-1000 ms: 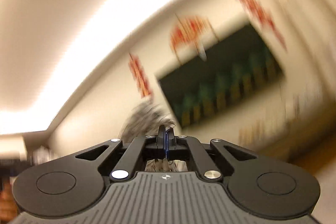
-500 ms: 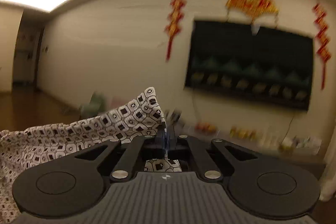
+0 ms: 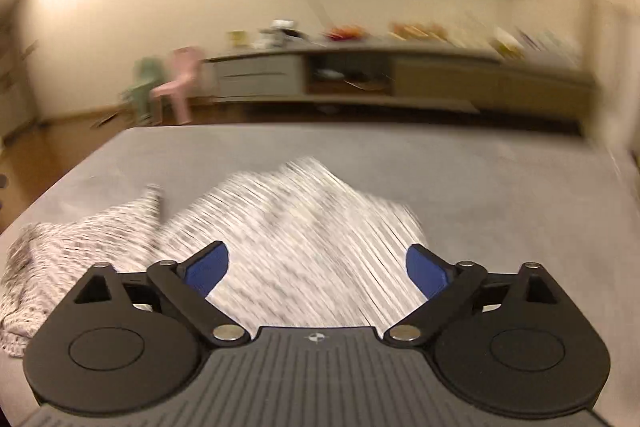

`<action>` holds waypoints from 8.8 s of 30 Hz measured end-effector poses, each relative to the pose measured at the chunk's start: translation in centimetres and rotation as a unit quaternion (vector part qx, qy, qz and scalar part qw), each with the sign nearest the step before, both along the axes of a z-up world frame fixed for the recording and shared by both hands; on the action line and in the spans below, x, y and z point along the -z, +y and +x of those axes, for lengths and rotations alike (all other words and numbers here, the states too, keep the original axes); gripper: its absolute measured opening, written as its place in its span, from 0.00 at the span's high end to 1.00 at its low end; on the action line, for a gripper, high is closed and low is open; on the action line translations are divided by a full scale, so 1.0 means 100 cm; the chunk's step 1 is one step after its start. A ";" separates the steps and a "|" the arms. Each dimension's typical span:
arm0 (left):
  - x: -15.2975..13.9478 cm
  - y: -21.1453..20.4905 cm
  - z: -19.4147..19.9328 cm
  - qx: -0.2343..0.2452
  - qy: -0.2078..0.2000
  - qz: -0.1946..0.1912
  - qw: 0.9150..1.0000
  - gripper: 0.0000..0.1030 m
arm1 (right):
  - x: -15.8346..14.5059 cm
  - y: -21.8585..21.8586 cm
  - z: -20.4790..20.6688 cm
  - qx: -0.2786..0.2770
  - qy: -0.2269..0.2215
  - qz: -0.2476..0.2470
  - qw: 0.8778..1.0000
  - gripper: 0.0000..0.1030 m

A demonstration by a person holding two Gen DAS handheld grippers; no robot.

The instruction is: Fold clothes

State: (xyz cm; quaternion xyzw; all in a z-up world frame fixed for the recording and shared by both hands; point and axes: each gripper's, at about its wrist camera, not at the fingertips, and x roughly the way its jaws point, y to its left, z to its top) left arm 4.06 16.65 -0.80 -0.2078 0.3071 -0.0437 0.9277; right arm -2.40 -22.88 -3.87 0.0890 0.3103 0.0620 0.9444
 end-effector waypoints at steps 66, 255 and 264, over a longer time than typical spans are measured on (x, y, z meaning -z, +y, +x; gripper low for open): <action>-0.026 0.130 0.019 -0.151 -0.137 -0.143 0.968 0.99 | 0.058 0.067 0.018 -0.143 0.018 -0.122 0.982 0.01; 0.030 0.039 0.055 -0.014 0.082 0.197 0.977 0.73 | 0.017 0.059 0.085 -0.204 0.081 -0.185 0.958 0.22; 0.052 -0.032 0.073 0.079 0.068 0.289 0.952 0.71 | 0.003 0.048 0.131 -0.033 0.003 -0.098 0.995 0.26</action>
